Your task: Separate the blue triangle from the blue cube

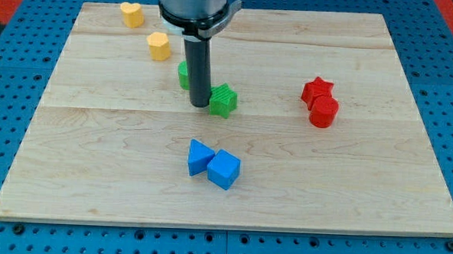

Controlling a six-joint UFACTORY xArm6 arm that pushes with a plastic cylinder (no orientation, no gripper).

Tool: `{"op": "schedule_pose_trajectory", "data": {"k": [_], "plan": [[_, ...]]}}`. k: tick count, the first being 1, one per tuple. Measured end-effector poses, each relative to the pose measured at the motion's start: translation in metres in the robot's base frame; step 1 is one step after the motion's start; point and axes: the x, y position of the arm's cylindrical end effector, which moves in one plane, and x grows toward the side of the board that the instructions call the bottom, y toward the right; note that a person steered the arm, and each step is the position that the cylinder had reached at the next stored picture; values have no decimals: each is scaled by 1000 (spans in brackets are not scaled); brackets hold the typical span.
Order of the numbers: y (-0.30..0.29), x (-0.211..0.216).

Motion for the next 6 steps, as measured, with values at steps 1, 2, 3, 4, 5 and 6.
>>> {"op": "schedule_pose_trajectory", "data": {"k": [1,2,3,4,5,6], "plan": [[-9,5],[-46,31],[-83,60],[-86,96],[-7,133],[45,151]]}}
